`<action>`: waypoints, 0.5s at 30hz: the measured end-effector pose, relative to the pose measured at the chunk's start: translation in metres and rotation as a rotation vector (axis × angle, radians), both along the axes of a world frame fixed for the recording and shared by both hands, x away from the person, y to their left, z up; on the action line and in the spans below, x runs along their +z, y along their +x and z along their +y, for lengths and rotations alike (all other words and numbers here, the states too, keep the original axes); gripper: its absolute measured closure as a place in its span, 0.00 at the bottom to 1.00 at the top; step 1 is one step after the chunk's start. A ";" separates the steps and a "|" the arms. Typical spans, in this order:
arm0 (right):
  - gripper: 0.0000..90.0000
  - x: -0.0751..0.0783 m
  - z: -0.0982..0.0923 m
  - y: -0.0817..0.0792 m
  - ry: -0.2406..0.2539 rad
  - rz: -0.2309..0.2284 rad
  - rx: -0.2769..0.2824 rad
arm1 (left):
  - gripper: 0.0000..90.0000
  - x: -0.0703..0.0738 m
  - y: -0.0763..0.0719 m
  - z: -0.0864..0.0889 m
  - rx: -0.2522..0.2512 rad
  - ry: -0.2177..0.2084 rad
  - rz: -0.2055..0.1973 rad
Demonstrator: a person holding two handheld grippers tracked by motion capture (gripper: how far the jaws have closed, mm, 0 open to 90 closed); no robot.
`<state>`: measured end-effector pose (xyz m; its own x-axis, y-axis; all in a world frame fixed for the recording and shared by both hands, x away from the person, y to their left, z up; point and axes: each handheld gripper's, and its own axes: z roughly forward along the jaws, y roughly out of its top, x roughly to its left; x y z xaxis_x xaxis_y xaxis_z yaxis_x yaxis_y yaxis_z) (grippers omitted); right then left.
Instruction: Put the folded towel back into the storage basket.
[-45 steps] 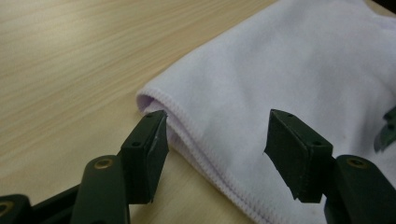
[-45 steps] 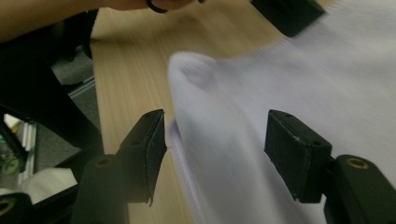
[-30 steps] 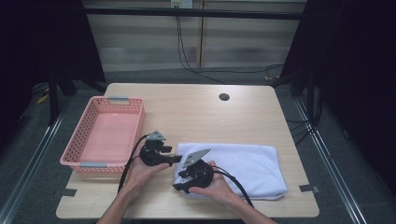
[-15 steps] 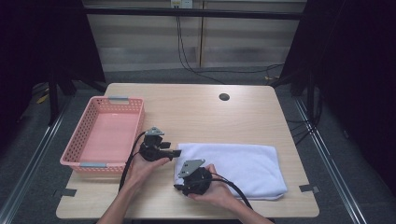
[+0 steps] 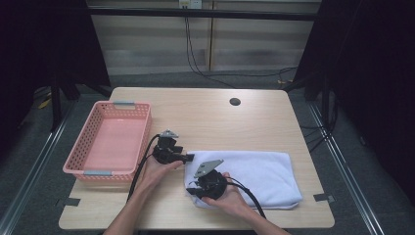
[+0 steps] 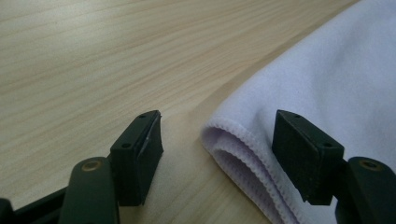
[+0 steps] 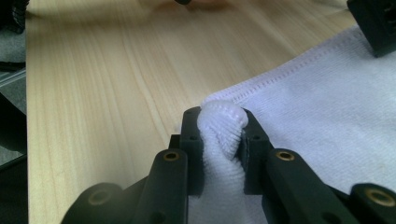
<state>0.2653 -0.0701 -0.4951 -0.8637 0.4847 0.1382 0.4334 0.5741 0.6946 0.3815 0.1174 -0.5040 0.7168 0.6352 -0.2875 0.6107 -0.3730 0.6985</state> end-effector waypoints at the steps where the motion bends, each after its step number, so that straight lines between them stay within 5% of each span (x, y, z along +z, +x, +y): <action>1: 0.84 0.000 -0.001 -0.001 0.004 0.002 -0.003 | 0.37 0.000 0.000 0.000 0.001 -0.004 0.003; 4: 0.80 -0.002 0.001 -0.002 0.007 -0.018 0.005 | 0.37 0.000 0.001 0.001 0.007 0.000 0.000; 8: 0.57 0.001 0.003 -0.006 -0.013 -0.069 -0.006 | 0.37 0.003 0.001 0.003 0.015 -0.014 -0.004; 11: 0.49 -0.002 0.004 -0.003 0.015 -0.027 0.006 | 0.37 0.003 0.001 0.005 0.018 -0.022 -0.003; 15: 0.45 -0.005 0.009 -0.011 -0.039 -0.109 0.040 | 0.37 0.001 0.002 0.004 0.023 -0.007 -0.002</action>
